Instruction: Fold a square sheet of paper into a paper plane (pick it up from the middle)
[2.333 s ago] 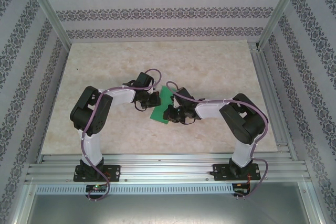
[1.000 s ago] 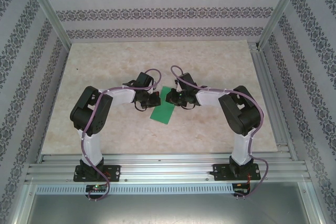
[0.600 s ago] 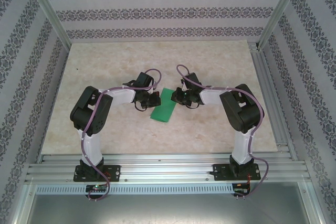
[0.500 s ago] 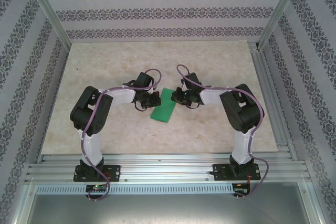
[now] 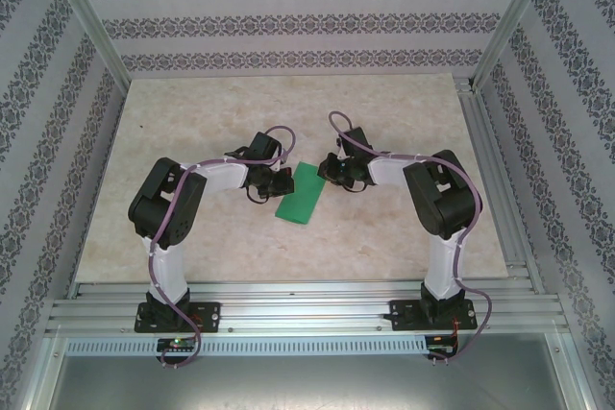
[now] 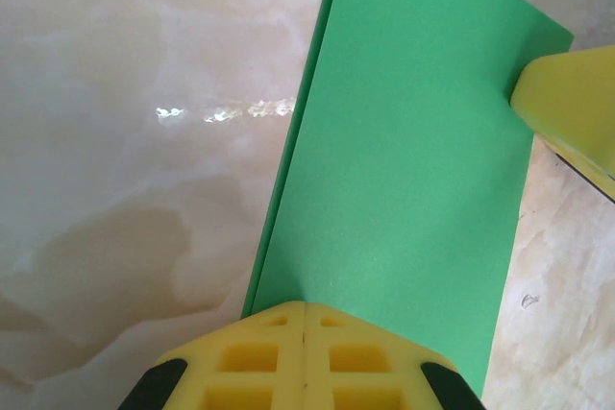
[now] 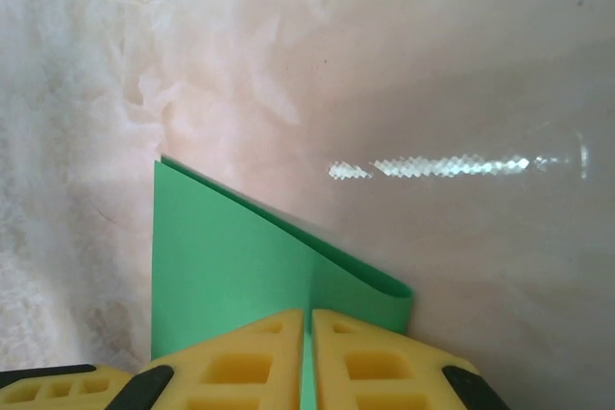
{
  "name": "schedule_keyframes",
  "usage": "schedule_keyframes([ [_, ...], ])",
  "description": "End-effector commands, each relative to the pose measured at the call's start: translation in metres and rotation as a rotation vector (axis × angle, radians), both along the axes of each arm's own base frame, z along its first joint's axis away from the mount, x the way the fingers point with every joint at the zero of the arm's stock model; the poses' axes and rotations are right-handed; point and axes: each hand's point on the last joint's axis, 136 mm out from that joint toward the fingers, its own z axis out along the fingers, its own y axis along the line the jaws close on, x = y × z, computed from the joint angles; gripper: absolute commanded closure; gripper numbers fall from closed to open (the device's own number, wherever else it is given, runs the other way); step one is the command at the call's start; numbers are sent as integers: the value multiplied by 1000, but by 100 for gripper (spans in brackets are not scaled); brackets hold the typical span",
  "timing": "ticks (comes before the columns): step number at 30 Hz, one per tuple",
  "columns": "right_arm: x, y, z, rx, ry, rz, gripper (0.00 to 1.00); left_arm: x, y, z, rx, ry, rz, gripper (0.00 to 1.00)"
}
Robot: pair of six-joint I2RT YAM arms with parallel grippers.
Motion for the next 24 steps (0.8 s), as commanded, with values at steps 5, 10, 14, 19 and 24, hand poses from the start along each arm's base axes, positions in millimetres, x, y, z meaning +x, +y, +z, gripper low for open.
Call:
schedule_keyframes([
  [5, 14, -22, -1, -52, -9, -74, 88, -30, 33, -52, 190, 112, 18, 97],
  [10, 31, -17, 23, -17, -76, -82, 88, -29, 32, -52, 188, 112, 17, 97],
  [14, 35, -30, 1, -49, -33, -124, 88, -30, 32, -51, 186, 110, 15, 97],
  [19, 29, -29, -11, -53, 6, -117, 88, -29, 31, -48, 182, 104, 13, 97],
  [24, 33, -25, 38, -36, -93, -92, 88, -26, 29, -45, 172, 98, 14, 97],
])
